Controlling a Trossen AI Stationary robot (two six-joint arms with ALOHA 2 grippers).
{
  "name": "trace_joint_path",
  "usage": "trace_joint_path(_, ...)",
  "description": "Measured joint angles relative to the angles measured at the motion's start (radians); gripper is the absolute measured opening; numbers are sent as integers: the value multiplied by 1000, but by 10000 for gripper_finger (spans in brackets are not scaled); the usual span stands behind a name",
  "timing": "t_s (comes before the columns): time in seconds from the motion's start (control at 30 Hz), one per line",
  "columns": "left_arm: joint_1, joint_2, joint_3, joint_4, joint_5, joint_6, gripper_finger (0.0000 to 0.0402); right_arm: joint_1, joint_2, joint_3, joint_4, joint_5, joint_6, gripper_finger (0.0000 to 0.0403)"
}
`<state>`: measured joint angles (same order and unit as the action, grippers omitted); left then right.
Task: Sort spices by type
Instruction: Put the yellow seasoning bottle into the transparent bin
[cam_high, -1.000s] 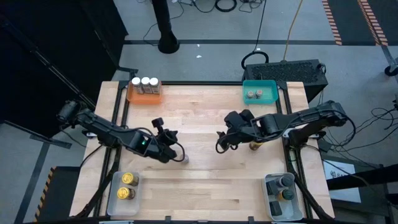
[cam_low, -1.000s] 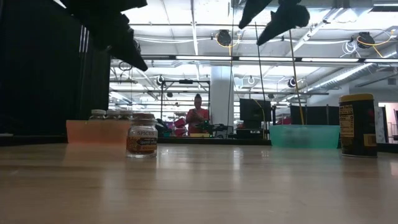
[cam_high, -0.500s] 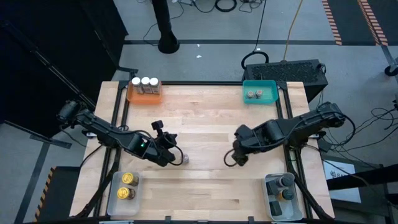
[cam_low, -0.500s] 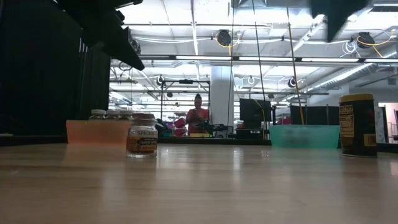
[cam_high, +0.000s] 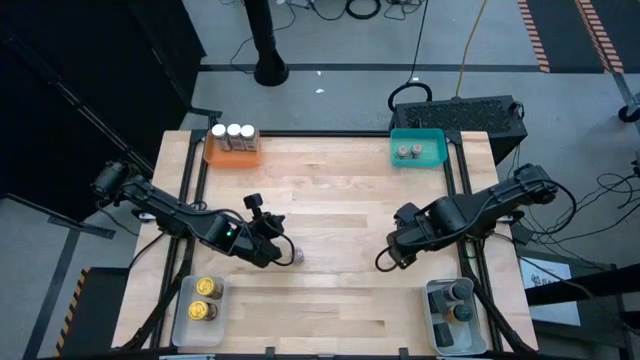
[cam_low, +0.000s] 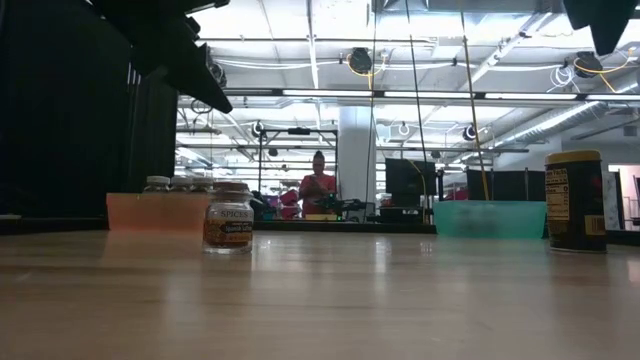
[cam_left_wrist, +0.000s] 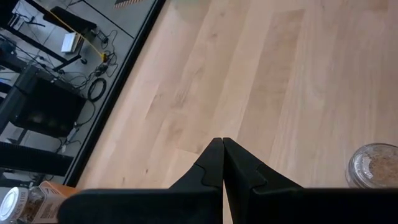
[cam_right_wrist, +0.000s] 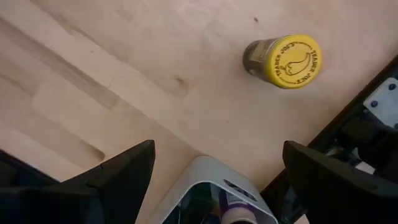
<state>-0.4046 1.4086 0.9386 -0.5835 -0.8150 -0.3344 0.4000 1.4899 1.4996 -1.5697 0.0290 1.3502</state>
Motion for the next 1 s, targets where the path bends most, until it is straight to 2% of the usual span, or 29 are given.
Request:
trace_joint_path(0.27, 0, 0, 0, 0, 7, -1, 6, -42, 0, -3, -1, 47, -21, 336)
trace_joint_path(0.57, -37, 0, 0, 6, 318, 0, 6, -86, 0, -3, 3, 87, -93, 336)
trace_joint_path(0.7, -49, 0, 0, 59, 347, 0, 6, -87, 0, -3, 20, 128, -128, 336)
trace_joint_path(0.93, -58, 0, 0, 179, 458, 1, 6, -84, 0, -4, 39, 130, -163, 336)
trace_joint_path(1.0, -60, 0, 0, 199, 463, 1, 7, -84, 0, -4, 39, 129, -169, 336)
